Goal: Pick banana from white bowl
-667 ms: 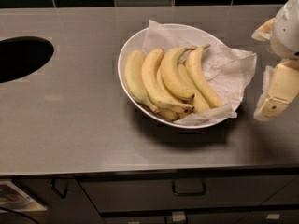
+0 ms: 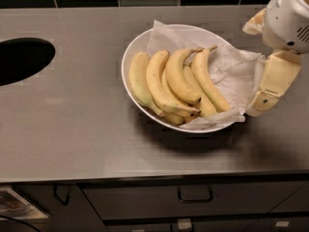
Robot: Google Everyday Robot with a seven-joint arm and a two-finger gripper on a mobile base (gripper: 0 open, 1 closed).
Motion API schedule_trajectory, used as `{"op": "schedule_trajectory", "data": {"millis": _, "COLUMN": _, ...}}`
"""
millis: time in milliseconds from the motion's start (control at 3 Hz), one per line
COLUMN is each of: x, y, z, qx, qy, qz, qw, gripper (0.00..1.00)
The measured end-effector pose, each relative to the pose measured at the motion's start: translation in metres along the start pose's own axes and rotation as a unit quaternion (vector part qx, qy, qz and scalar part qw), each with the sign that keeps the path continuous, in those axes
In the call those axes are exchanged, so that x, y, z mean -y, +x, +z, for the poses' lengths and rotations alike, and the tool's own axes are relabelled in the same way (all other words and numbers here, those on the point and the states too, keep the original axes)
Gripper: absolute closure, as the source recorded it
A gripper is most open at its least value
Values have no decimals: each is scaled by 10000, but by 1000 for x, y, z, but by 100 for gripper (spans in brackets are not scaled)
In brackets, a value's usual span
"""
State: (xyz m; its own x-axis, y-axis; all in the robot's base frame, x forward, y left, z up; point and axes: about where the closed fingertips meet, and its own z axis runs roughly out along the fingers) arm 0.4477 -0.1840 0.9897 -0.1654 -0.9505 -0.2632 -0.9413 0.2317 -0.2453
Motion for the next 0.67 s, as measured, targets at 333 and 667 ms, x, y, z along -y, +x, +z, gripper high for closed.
{"op": "schedule_trajectory", "data": {"millis": 333, "x": -3, "y": -61, "z": 1, "qx": 635, "qy": -330, "qz": -588, "qw": 9957, "gripper": 0}}
{"op": "schedule_trajectory", "data": {"millis": 667, "x": -3, "y": -61, "z": 1, "qx": 636, "qy": -330, "qz": -587, "qw": 9957, "gripper": 0}}
